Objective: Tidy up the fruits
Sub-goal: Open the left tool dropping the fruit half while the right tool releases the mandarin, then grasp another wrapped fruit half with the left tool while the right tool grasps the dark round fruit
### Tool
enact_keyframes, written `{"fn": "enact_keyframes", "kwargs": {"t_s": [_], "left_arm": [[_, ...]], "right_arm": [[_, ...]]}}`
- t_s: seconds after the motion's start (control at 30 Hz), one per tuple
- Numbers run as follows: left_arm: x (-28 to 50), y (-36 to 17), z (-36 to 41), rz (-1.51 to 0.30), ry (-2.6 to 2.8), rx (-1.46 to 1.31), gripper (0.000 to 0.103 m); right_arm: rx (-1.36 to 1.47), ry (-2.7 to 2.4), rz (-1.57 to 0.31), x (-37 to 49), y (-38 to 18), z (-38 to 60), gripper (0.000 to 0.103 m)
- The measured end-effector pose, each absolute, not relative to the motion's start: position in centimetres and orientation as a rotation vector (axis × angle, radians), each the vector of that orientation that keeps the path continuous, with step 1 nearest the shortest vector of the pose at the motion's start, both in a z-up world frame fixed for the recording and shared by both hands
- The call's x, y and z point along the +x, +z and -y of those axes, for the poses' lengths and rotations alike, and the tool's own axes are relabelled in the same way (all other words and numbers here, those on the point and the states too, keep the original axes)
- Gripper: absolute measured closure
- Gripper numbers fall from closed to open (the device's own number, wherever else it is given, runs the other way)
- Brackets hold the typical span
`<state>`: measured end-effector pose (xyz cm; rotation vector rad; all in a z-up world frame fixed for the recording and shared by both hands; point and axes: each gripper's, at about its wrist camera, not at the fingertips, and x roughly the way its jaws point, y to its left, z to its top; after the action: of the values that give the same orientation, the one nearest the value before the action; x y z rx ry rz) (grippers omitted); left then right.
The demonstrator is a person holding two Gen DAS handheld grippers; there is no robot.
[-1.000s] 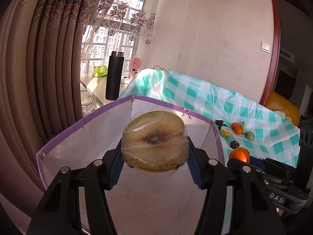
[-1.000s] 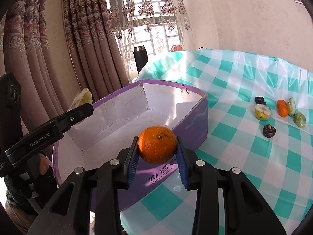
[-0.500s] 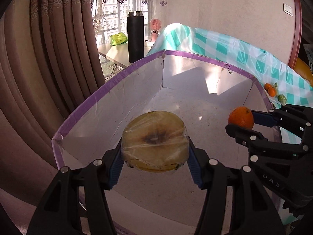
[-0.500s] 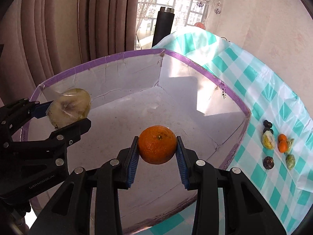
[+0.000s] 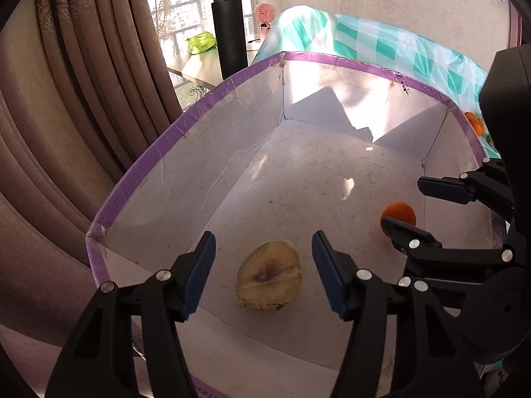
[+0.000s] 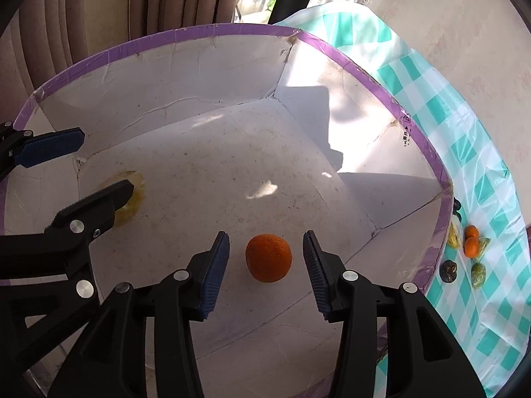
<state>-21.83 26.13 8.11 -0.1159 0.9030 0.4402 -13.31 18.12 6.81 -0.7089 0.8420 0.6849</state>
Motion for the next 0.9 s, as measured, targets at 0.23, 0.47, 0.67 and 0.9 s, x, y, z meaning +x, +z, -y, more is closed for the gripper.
{"fn": "enact_keyframes", "kwargs": {"t_s": [0.23,0.47,0.67,0.9], "left_arm": [[-21.6,8.1,-26.2,-0.916,0.443,-0.107,0.041],[-23.0,9.6,-26.7,-0.803,0.553,-0.103,0.015],[-25.5,13.3,-27.5,-0.601,0.521,-0.256,0.004],[-25.1,16.2,-20.3,-0.417,0.347,-0.176,0.002]], "right_arm": [[-0.703,0.686,-0.812,-13.6,7.0,-18.0,0.052],[-0.584,0.695,-0.66,-14.1,8.9,-16.3,0.038],[-0.27,0.712,-0.482,-12.9,12.8,-8.6,0.018],[-0.009,0.451,-0.632,-5.6,9.8,2.7,0.017]]}}
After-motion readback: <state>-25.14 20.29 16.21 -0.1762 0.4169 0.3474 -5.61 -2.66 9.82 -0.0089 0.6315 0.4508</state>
